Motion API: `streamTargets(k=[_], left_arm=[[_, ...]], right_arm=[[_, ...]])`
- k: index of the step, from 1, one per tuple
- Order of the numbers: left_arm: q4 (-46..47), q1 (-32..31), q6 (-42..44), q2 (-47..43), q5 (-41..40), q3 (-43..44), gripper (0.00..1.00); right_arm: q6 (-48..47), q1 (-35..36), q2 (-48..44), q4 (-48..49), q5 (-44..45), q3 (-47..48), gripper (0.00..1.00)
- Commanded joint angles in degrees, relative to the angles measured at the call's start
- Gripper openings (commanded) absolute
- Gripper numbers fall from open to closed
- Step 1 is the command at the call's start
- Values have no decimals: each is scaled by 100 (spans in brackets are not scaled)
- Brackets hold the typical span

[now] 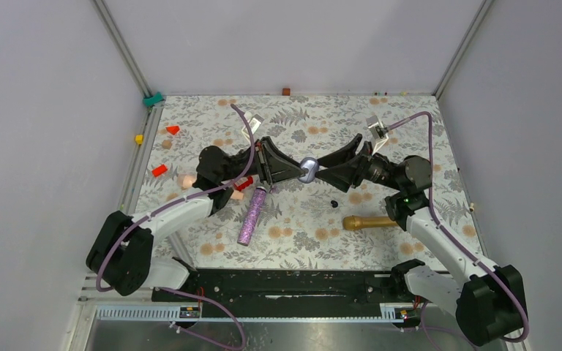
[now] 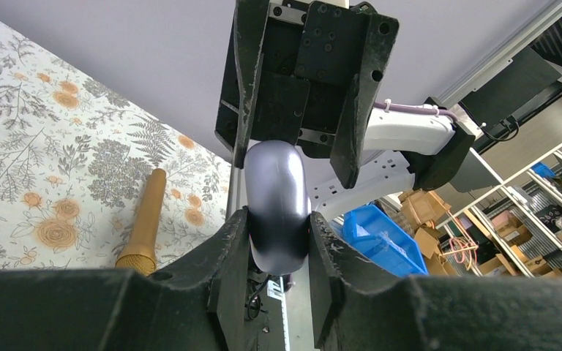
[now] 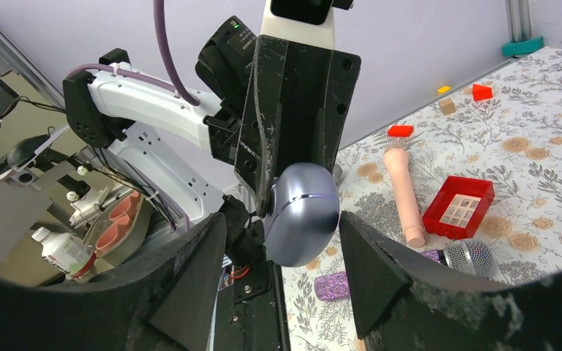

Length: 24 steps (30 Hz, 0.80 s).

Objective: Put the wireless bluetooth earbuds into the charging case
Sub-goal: Pick up the charging case at the center of the board.

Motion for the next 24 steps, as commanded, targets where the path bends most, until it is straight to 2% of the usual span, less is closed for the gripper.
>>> streamTargets(k=[1, 7, 14, 24], left_arm=[[298, -50, 60, 34, -74, 121, 0], [581, -45, -79, 28, -38, 97, 0], [468, -55, 25, 40, -26, 88, 0], [427, -80, 62, 105, -25, 140, 0]], right_arm=[[129, -17, 78, 531, 51, -53, 65], [73, -10, 173, 567, -65, -74, 64], [220, 51, 242, 782, -186, -40, 61], [317, 112, 241, 906, -390, -9, 35]])
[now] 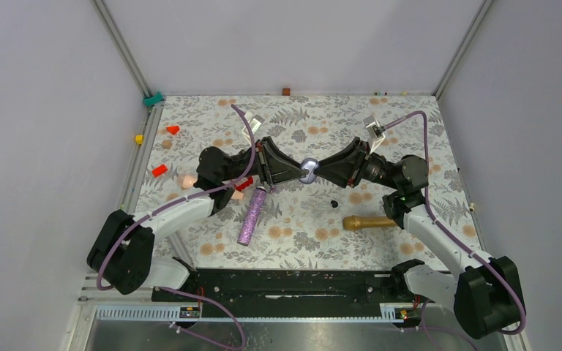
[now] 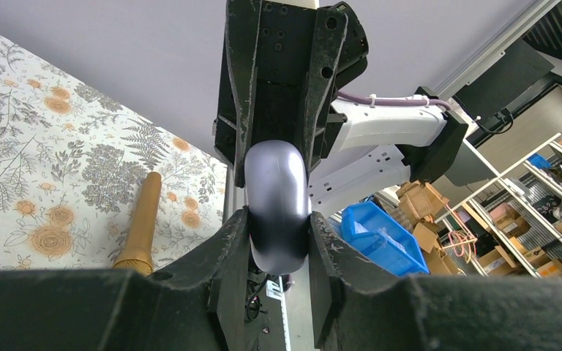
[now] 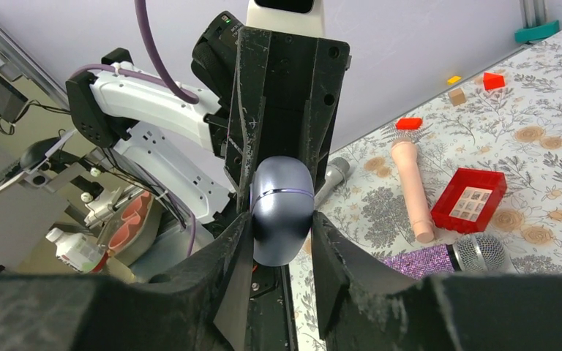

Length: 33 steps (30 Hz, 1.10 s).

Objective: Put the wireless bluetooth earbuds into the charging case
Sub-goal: Pick up the charging case at the center of the board.

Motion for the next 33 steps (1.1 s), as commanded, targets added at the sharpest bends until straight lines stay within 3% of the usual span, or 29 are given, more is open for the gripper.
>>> streamTargets(k=[1, 6, 10, 14, 19, 25, 33], left_arm=[[259, -15, 77, 28, -69, 145, 0], [162, -15, 131, 25, -51, 153, 14], [-140, -11, 283, 15, -53, 224, 49], [-1075, -19, 777, -57, -51, 473, 66], [-2047, -4, 1492, -143, -42, 721, 77], [-3568, 30, 2696, -262, 87, 1239, 85], [-4751, 13, 3614, -277, 512, 1828, 96]], right_arm=[[41, 104, -57, 467, -339, 91, 31], [59, 133, -82, 466, -398, 118, 18], [7, 137, -110, 387, -410, 138, 15], [-472, 133, -232, -389, -406, 287, 12], [-833, 133, -258, -886, -394, 408, 10], [-1921, 133, -275, -2679, -354, 929, 8], [-3093, 133, -258, -4063, -274, 1251, 9]])
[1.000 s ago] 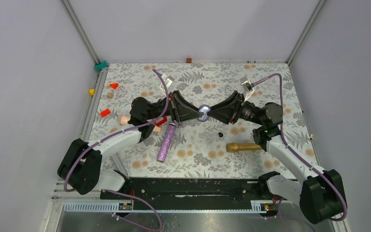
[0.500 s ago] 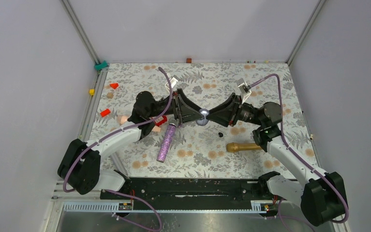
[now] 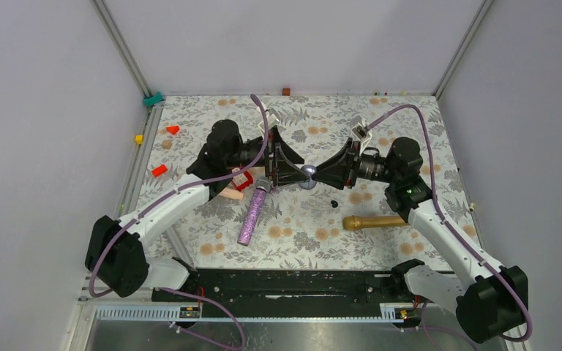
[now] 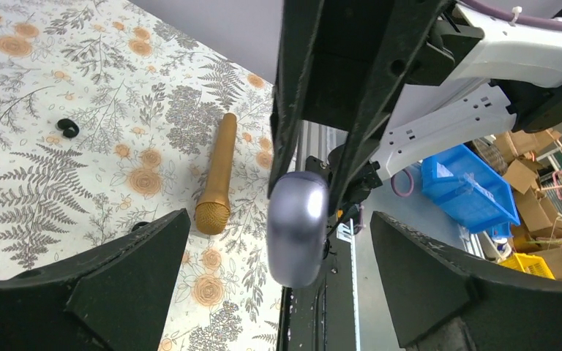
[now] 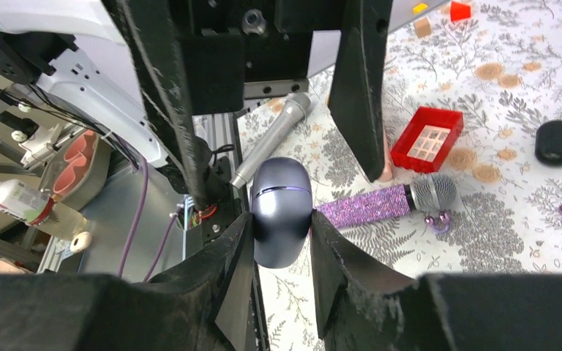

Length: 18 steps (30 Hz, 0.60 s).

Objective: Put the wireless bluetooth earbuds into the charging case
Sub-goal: Pick up the charging case at the center of the board.

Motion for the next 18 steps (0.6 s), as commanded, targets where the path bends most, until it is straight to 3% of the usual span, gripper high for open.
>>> streamTargets(k=[1, 9, 18], left_arm=[[-895, -4, 879, -149, 402, 530, 96], [-2347, -201, 2029, 67, 578, 1028, 97], [-3346, -491, 2789, 426, 413, 1424, 93]], right_arm=[[-939, 39, -96, -985, -15, 394, 9], [-1605, 39, -203, -1519, -35, 418, 9], [-1962, 39, -225, -1815, -347, 422, 10]])
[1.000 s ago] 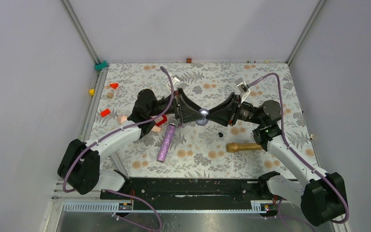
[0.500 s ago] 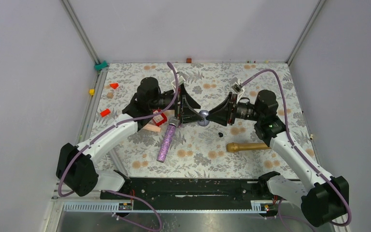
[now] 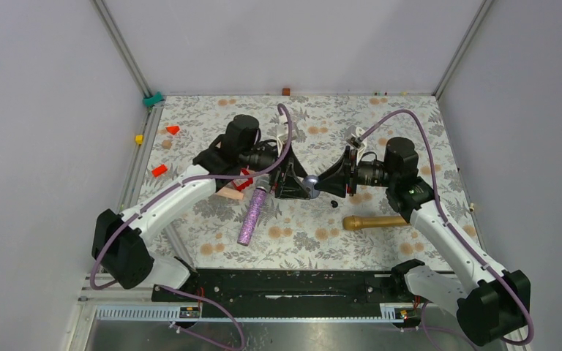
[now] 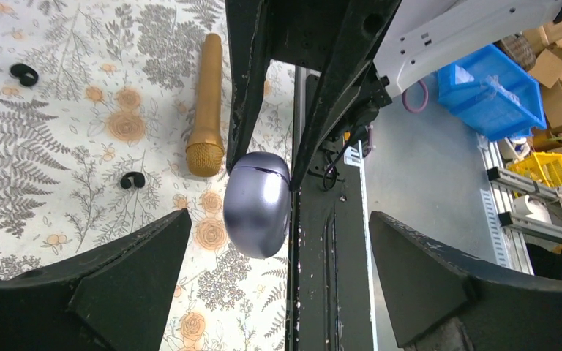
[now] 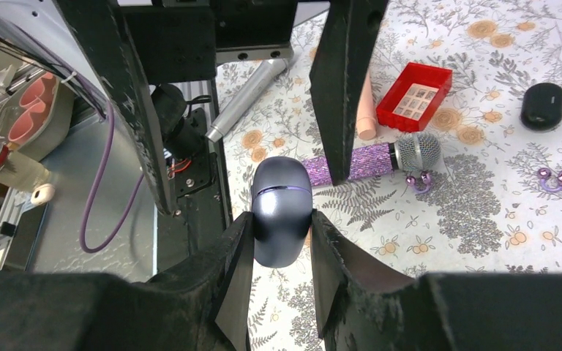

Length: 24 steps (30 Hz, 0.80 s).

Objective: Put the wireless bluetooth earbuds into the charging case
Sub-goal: Pick up the charging case at the center of the board.

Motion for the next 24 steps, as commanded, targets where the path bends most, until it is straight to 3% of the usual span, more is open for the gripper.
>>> streamTargets(k=[1, 24], left_arm=[[-618, -184, 671, 154, 11, 377, 92], [-1419, -620, 1322, 501, -2, 700, 45]], right_arm=[[-305, 41, -107, -116, -310, 260, 10], [-1155, 41, 60, -1119, -532, 482, 12]])
